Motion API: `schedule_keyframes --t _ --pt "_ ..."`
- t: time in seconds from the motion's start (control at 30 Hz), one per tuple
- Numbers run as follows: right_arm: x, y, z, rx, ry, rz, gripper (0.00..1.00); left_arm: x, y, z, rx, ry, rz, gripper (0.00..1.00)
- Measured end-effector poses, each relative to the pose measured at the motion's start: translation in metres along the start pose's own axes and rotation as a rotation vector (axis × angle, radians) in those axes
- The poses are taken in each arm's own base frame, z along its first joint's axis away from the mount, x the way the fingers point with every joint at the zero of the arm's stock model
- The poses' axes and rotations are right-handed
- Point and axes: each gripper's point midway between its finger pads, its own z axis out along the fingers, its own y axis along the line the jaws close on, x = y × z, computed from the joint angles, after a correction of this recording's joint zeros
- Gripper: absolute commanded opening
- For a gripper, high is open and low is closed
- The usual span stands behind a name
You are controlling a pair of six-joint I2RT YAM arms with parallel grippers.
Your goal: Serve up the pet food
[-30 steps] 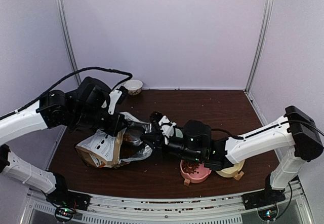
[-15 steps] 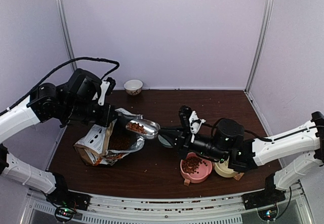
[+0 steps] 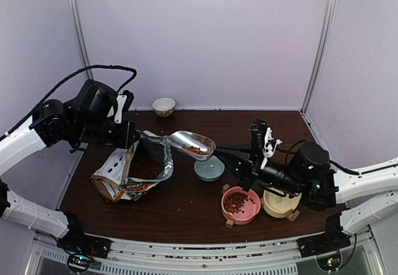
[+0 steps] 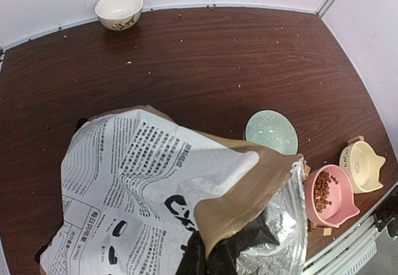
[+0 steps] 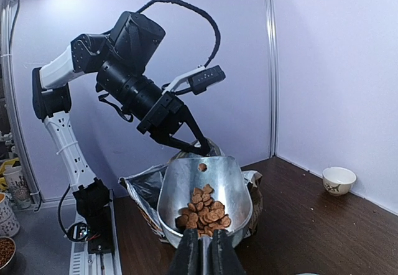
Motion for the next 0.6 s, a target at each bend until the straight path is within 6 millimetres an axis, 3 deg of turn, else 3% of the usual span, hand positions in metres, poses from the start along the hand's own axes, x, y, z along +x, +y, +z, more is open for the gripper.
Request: schedule_keyframes --t 0.3,0.6 --pt "0.012 -0.021 -0.063 0.093 0.089 -0.003 0.0 -0.001 0.002 0.001 0.009 0.009 -0.008 0.0" --pt "0.043 -0.044 -0.123 0.206 0.216 0.043 0.0 -0.003 0.006 0.002 0.015 0.008 0.001 0.0"
